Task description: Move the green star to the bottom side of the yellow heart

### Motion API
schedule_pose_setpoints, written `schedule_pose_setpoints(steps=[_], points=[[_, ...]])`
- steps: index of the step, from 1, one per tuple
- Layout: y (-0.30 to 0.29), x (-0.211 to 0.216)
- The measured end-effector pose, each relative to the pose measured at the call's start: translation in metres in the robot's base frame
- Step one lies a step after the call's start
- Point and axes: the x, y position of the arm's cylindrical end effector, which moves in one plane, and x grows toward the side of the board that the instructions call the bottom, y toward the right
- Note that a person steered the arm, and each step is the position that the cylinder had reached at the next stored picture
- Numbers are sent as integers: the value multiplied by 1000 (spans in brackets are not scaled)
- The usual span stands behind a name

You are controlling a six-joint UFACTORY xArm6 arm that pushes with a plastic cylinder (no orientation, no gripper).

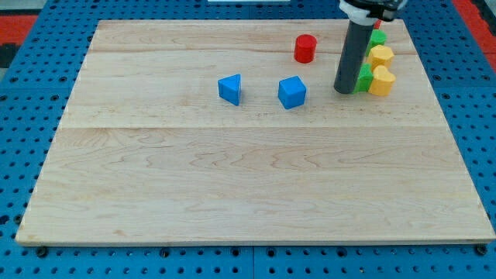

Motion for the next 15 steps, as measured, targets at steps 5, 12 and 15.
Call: schedule_pose_setpoints(steps=[5, 12, 15], points=[[19, -88], [-66, 3], [-24, 55]])
